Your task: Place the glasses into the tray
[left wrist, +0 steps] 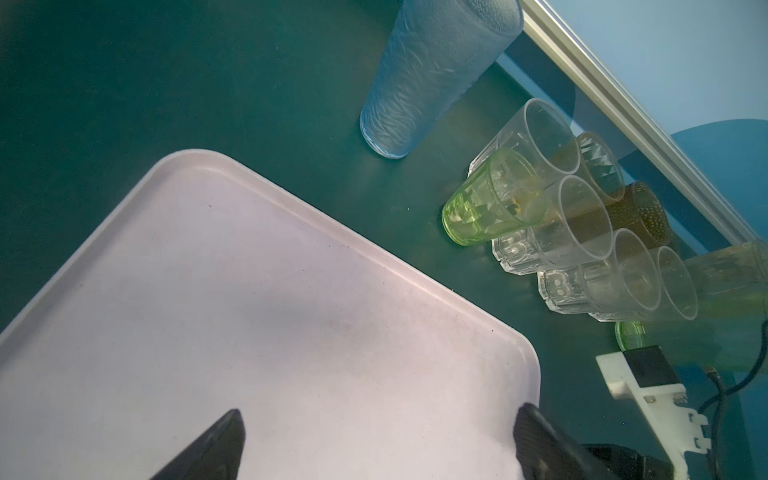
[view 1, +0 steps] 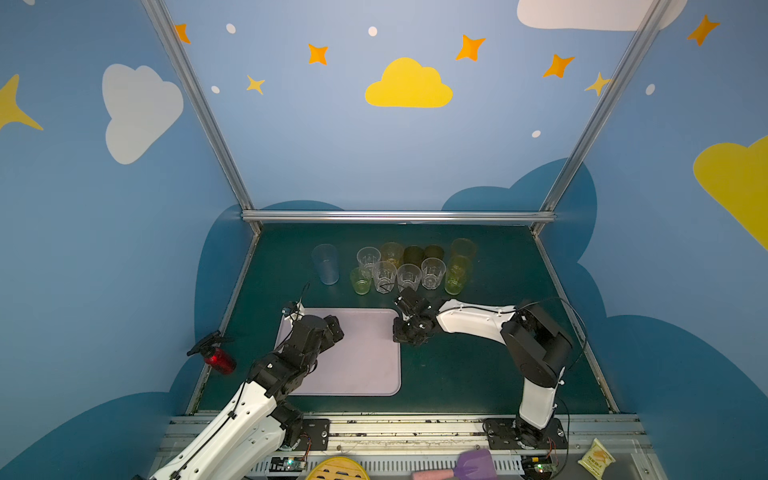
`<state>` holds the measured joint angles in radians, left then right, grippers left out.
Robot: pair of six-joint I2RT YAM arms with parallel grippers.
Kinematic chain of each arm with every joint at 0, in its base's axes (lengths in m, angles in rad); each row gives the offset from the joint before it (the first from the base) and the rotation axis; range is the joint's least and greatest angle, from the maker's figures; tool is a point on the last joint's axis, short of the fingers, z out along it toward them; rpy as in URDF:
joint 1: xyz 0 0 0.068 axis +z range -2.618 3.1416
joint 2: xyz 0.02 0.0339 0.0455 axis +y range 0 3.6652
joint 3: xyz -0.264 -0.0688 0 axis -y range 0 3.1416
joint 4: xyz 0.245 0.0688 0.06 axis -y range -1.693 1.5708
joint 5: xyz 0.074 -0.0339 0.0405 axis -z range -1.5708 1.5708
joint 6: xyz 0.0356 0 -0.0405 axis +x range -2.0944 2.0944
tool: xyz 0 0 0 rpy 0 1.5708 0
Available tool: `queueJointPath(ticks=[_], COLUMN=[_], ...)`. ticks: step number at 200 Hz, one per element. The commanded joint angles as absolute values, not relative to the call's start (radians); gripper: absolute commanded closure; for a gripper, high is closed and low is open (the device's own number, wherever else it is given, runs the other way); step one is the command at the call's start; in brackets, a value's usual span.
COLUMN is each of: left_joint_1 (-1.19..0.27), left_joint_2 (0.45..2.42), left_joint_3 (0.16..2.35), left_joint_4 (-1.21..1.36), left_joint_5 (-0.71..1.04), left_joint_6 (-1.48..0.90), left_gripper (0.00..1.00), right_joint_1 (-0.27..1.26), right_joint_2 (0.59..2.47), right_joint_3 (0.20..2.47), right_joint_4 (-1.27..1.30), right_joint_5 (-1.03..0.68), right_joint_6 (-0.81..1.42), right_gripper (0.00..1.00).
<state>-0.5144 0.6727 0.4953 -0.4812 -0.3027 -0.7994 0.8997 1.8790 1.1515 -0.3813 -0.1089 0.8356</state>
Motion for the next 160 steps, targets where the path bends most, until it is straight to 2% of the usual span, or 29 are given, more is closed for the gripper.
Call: queueJointPath(ticks=[1,105,160], left_joint_1=[-0.508,-0.508,-0.507], left_joint_2=[0.667,0.762,0.853], left_joint_3=[0.486,0.504,0.539], left_joint_4=[-0.476,-0.425,-0.407], left_joint_5=[-0.326,-0.343,-0.259], left_joint_6=[-0.771,-0.802,-0.775], left_gripper=[0.00,0.00,0.00], right_joint_1=[0.883,0.780,0.739], right_joint_2=[1.886,1.768,1.746], right_joint_3=[1.125,0.992,0.961], right_joint_4=[-0.521,-0.555,-0.586], right_joint_5=[-0.043,0.000,0.024], right_joint_6=[0.828,0.759,0.676], right_gripper=[0.96,0.95,0.95])
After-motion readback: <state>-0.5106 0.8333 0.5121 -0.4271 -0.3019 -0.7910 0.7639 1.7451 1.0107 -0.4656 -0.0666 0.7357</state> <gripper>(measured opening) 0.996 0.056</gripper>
